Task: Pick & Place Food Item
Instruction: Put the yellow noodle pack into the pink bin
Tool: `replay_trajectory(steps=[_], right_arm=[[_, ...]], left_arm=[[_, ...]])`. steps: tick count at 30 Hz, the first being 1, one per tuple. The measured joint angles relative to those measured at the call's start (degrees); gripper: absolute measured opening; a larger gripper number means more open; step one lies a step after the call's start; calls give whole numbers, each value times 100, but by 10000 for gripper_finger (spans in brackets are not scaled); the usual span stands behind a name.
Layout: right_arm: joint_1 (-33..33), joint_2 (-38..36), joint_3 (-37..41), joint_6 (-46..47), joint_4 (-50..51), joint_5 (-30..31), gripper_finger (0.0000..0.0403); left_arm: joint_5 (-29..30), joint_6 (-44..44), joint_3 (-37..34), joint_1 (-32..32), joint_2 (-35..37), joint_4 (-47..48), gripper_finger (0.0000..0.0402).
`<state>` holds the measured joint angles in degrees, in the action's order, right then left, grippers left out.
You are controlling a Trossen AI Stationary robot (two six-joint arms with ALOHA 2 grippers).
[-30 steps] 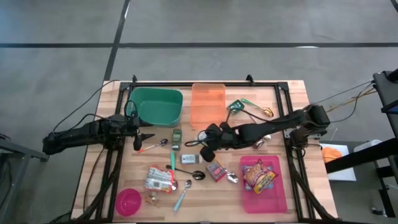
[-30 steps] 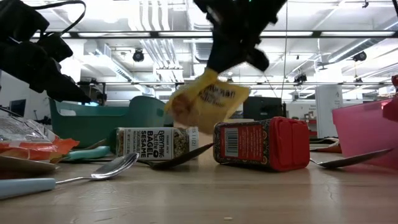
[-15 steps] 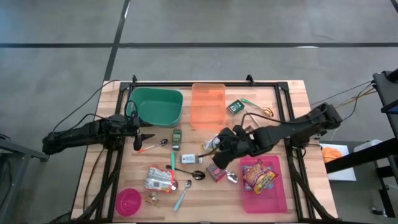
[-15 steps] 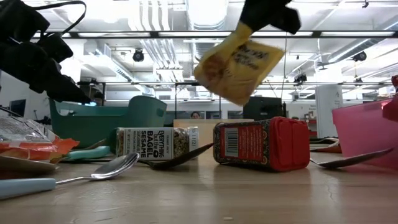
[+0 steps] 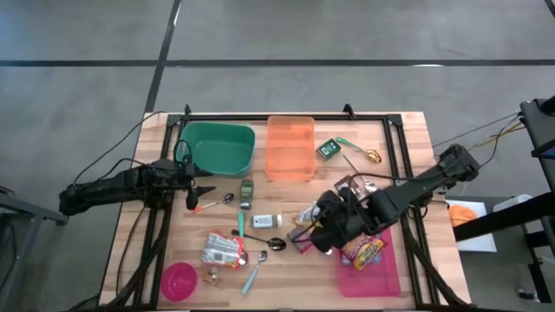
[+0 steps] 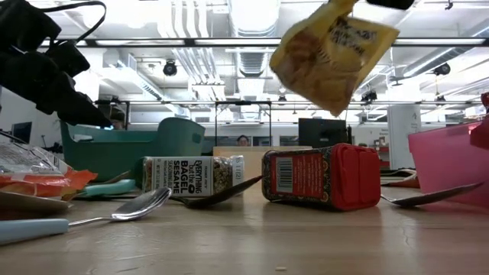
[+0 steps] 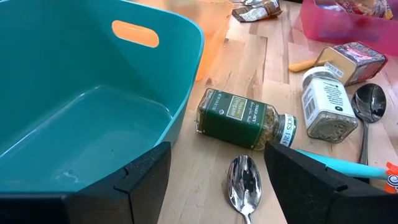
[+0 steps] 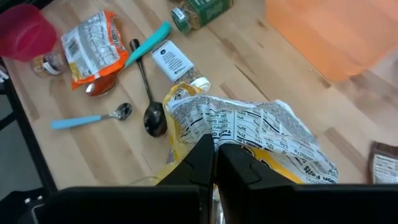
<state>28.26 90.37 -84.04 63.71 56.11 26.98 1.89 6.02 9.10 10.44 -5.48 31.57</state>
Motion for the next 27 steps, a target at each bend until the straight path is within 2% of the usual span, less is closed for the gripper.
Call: replay_trajectory(steps=[13, 20, 27], right_arm=[[713, 0, -649, 1055, 1108, 61, 8], [1050, 0, -779, 1697, 1448, -316, 8], [1539, 0, -1057, 2551, 1791, -361, 8]], left_arm=[[1, 0, 1, 0, 0, 0, 261], [1, 0, 0, 0, 0, 0, 261], [2, 0, 1, 0, 0, 0, 261]])
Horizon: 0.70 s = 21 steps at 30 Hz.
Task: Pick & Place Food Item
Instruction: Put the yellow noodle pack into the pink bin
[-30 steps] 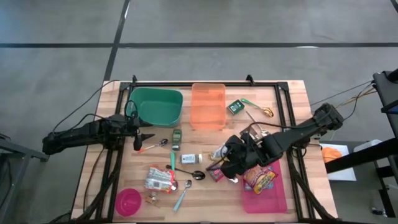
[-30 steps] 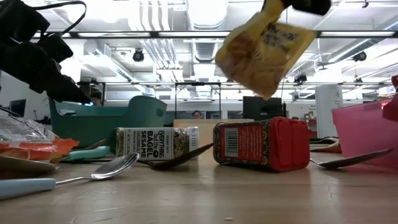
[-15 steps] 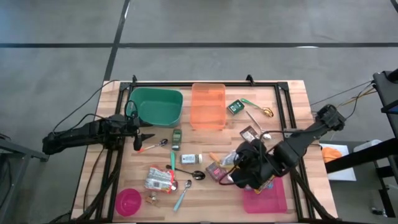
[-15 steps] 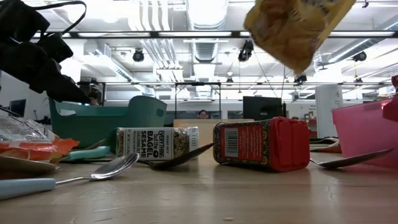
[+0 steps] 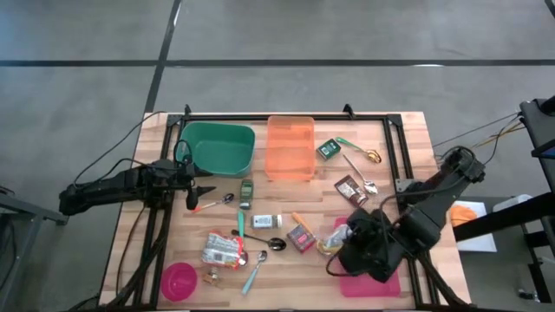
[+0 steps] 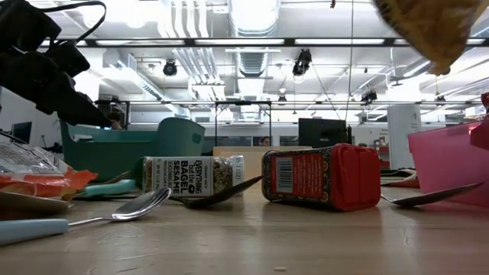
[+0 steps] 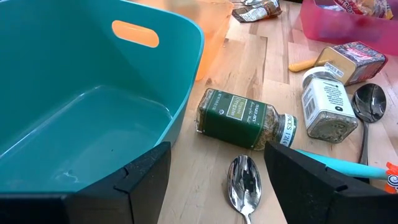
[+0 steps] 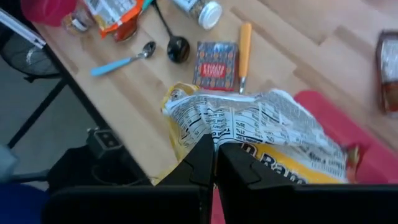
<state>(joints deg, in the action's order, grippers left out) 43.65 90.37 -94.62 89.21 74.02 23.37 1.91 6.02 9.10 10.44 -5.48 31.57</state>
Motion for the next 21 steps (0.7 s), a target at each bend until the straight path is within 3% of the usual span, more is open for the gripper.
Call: replay_trajectory(steps=[12, 21], right_arm=[[819, 13, -174, 1957, 272, -368, 8], [1018, 59, -174, 2639, 353, -760, 8]], left_arm=[[-1, 0, 0, 0, 0, 0, 261], [-1, 0, 0, 1, 0, 0, 261]])
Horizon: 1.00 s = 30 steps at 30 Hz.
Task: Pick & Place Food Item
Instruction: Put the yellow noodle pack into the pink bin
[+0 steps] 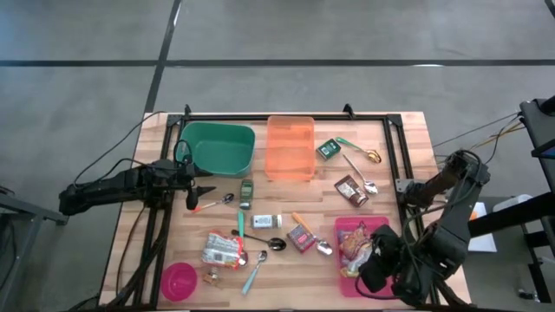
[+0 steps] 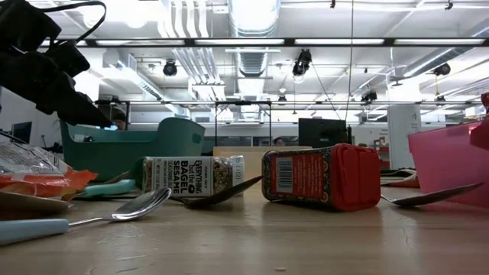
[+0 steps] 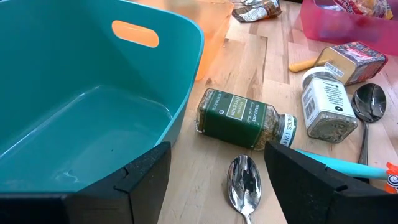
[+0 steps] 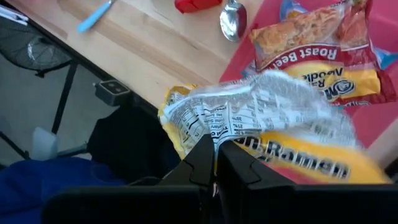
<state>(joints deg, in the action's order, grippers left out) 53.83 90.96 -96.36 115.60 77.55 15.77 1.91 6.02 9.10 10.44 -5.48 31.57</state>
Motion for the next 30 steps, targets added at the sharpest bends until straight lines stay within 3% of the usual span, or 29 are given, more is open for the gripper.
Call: replay_trajectory(steps=[15, 30], right_arm=[[138, 320, 0, 598, -151, -760, 8], [141, 826, 0, 744, -303, -1047, 8]], left_arm=[[-1, 0, 0, -1, 0, 0, 261], [-1, 0, 0, -1, 0, 0, 261]])
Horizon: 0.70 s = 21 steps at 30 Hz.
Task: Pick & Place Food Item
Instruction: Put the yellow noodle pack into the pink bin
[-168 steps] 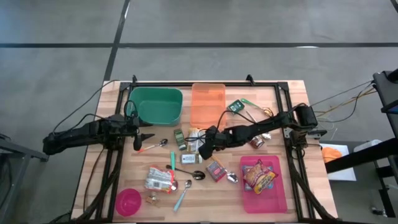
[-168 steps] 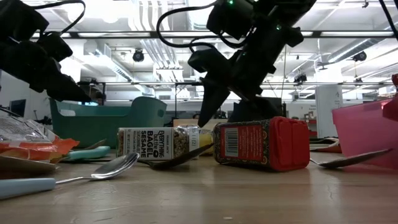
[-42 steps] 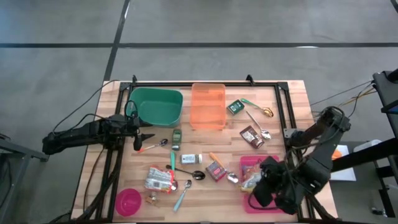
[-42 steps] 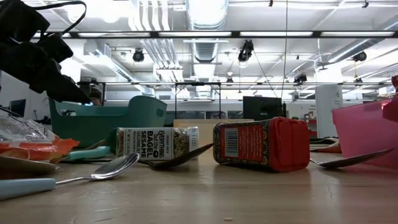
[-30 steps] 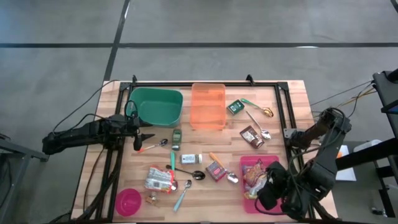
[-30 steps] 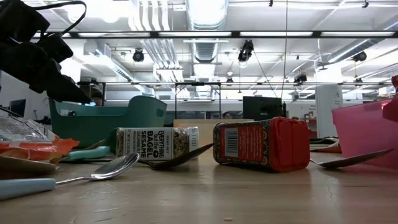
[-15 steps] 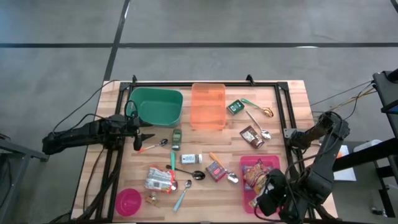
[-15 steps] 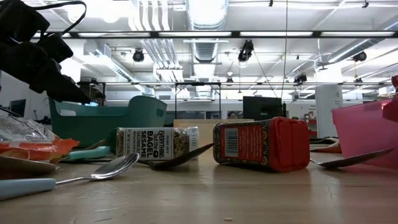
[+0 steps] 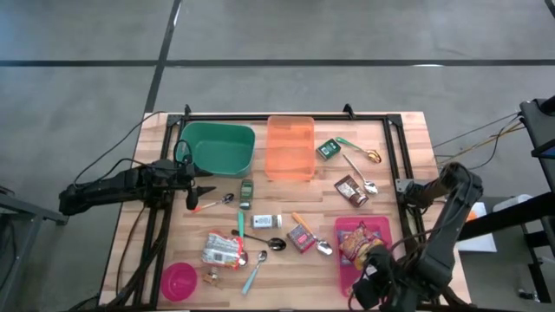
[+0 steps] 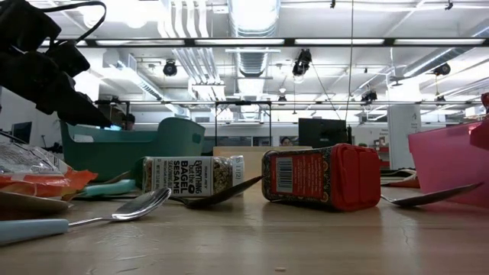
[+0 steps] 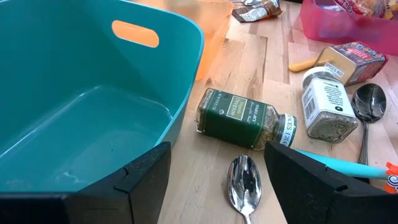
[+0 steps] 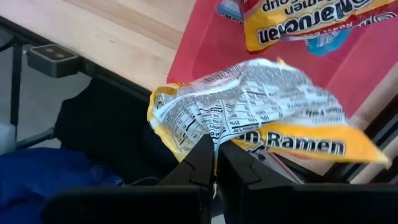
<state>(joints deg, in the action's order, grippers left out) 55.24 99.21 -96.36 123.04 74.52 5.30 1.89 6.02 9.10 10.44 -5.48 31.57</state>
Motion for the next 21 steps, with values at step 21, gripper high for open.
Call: replay_trajectory(steps=[21], right_arm=[[-481, 377, 416, -134, 142, -373, 8]], left_arm=[[2, 0, 0, 0, 0, 0, 261]])
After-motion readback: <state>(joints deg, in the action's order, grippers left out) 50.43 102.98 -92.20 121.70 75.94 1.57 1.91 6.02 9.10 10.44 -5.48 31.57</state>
